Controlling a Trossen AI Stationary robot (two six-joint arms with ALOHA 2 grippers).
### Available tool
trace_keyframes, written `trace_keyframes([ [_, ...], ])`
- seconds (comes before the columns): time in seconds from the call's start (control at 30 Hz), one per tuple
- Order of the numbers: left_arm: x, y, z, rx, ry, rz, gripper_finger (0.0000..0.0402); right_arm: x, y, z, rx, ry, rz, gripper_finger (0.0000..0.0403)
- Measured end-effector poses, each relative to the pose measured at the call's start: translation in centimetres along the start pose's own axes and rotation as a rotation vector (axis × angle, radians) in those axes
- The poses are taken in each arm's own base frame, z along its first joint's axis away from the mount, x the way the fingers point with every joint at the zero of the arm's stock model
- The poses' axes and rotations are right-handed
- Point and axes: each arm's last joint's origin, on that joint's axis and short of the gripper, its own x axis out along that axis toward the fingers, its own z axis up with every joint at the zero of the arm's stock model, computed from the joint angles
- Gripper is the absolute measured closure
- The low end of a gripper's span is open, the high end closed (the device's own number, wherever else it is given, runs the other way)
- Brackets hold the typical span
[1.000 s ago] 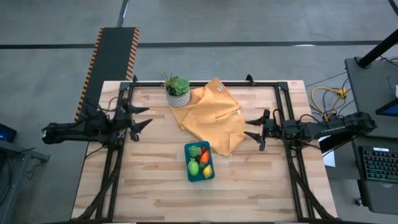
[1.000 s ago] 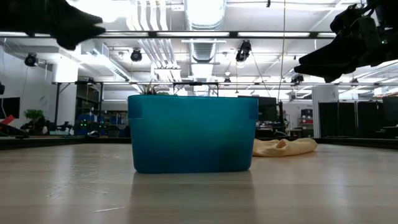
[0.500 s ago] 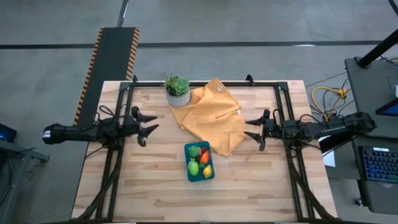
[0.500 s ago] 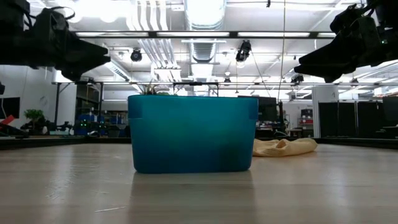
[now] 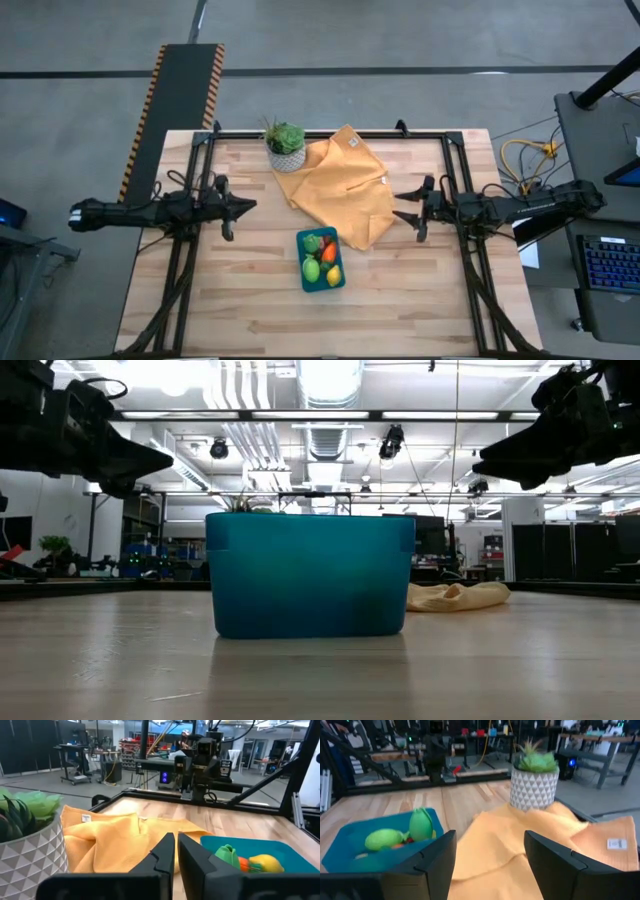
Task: Pick and placing Produce into tupperware
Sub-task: Return to Home Position
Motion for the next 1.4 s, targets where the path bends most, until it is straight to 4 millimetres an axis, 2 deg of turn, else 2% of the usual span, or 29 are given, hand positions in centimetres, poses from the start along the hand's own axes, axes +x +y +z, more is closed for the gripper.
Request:
trace_keyframes([
  [0.17,0.0,0.0,0.1,0.004,-0.009,0.001,0.04,-0.2,0.0,0.5,-0.036,-0.053,0.015,0.0197],
  [0.4,0.0,0.0,0.0,0.005,-0.004,0.001,0.0401,-1.2,0.0,0.8,-0.067,-0.135,0.132,0.025],
  [0.6,0.0,0.0,0.0,0.006,-0.004,0.001,0.0401,-1.6,0.1,-0.2,-0.089,-0.154,0.241,0.0316],
  [0.77,0.0,0.0,0.0,0.007,-0.003,0.001,0.0401,-1.9,0.0,-0.5,-0.097,-0.123,0.256,0.0383],
  [1.03,0.0,0.0,-0.2,0.011,0.018,-0.003,0.0402,-2.2,-0.1,-1.3,-0.066,-0.092,0.257,0.0394],
  [1.4,-0.1,-0.2,-0.5,0.027,0.047,-0.099,0.0401,-2.4,-0.3,-1.9,-0.071,-0.081,0.232,0.0394],
])
